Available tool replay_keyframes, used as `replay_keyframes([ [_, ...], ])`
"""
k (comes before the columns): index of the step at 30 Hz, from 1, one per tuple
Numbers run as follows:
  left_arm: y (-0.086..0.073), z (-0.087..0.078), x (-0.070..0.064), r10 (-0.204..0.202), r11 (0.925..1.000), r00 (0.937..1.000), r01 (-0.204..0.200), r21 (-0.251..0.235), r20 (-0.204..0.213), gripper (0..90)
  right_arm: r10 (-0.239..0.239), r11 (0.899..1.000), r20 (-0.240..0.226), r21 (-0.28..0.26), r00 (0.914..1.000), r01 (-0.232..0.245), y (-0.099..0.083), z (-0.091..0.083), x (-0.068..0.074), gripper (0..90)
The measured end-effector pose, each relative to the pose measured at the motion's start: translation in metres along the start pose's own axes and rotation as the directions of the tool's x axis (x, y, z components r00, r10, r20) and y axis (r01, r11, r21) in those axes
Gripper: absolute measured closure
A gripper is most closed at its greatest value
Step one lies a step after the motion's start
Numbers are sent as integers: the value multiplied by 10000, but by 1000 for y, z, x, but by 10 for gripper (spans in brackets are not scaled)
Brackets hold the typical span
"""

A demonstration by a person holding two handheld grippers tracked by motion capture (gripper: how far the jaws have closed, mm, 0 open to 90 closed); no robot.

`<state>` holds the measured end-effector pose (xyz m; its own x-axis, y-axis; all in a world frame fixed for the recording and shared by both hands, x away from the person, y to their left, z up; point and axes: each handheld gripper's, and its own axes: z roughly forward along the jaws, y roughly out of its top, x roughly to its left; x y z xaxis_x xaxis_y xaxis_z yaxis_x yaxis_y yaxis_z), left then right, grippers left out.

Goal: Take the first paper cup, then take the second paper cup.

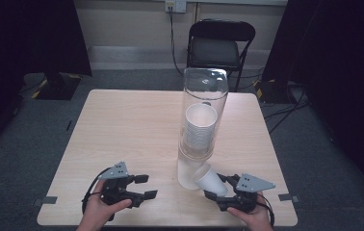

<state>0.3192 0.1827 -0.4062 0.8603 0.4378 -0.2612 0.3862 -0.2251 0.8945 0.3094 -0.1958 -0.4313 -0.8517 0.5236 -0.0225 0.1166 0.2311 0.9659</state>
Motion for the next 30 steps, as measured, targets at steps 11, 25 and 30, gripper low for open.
replay_keyframes([
  [11, 24, 25, 9, -2377, 9713, 9633, 2352, 347, 1249, 432, -1234, 9921, -1387, -413, 9826, 1187, 12, 45, 29, 306],
  [25, 32, 22, 24, -4042, 9030, 9136, 3906, 1791, 454, 878, -1870, 9820, -1675, -67, 9680, 1886, 13, 65, 40, 259],
  [30, 33, -13, 49, -4230, 8893, 8972, 4379, 1320, -1268, 877, -1474, 9878, -669, 414, 9868, 1504, 8, 53, 28, 226],
])
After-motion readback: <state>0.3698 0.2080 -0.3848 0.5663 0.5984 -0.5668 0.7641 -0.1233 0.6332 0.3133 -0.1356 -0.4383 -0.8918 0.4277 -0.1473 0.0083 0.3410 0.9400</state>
